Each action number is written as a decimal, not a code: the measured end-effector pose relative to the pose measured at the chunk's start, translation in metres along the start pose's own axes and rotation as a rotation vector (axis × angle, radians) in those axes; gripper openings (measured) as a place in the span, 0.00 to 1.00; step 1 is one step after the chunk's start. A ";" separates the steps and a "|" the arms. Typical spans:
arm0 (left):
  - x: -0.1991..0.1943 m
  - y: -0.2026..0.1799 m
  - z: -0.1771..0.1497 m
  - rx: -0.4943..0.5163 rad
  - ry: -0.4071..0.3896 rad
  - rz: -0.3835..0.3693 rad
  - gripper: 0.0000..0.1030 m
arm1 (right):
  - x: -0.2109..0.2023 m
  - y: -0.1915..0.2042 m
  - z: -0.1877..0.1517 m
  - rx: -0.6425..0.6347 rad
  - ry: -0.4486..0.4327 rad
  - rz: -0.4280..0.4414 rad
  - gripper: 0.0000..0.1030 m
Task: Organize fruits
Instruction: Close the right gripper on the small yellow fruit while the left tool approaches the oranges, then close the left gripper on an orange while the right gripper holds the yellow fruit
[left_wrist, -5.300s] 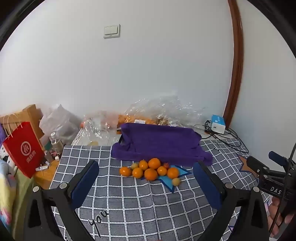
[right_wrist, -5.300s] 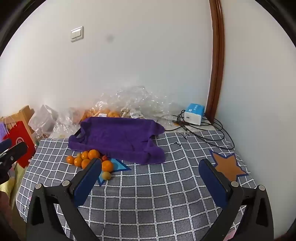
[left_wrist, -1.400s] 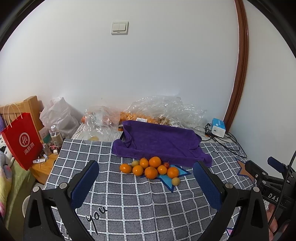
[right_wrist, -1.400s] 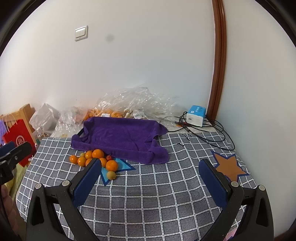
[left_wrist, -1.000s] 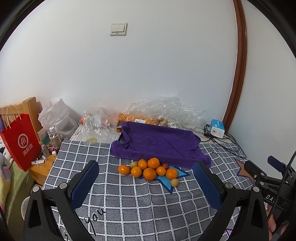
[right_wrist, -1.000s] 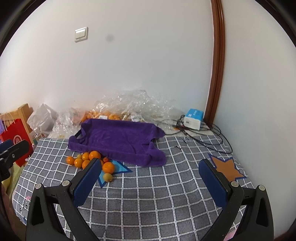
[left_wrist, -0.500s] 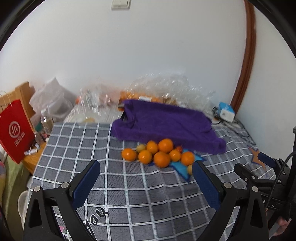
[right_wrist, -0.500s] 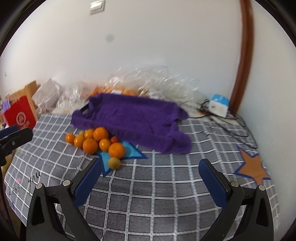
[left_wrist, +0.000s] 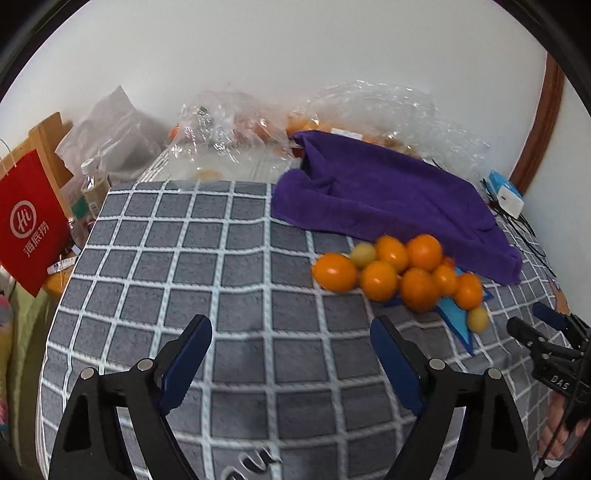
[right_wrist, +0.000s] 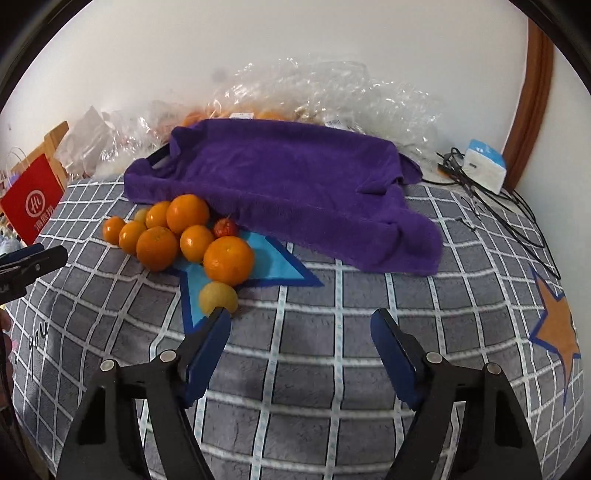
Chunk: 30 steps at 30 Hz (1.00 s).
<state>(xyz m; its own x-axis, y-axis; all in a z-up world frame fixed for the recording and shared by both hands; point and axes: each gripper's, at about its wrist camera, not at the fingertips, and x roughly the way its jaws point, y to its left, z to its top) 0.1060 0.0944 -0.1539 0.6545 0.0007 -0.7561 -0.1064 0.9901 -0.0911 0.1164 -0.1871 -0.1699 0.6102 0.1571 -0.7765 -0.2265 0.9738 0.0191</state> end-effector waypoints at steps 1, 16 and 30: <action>0.005 0.002 0.000 -0.002 0.004 0.012 0.84 | 0.001 0.000 0.000 0.001 -0.022 0.011 0.76; 0.035 0.003 -0.021 0.016 0.033 0.054 0.81 | 0.034 0.029 -0.003 0.013 0.030 0.173 0.58; 0.029 0.014 -0.020 -0.014 0.030 -0.035 0.74 | 0.016 0.026 -0.007 -0.047 -0.039 0.114 0.28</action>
<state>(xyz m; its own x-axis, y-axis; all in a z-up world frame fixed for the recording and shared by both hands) 0.1087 0.1055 -0.1894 0.6351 -0.0380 -0.7715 -0.0949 0.9874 -0.1268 0.1151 -0.1606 -0.1865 0.6076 0.2735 -0.7456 -0.3310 0.9406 0.0753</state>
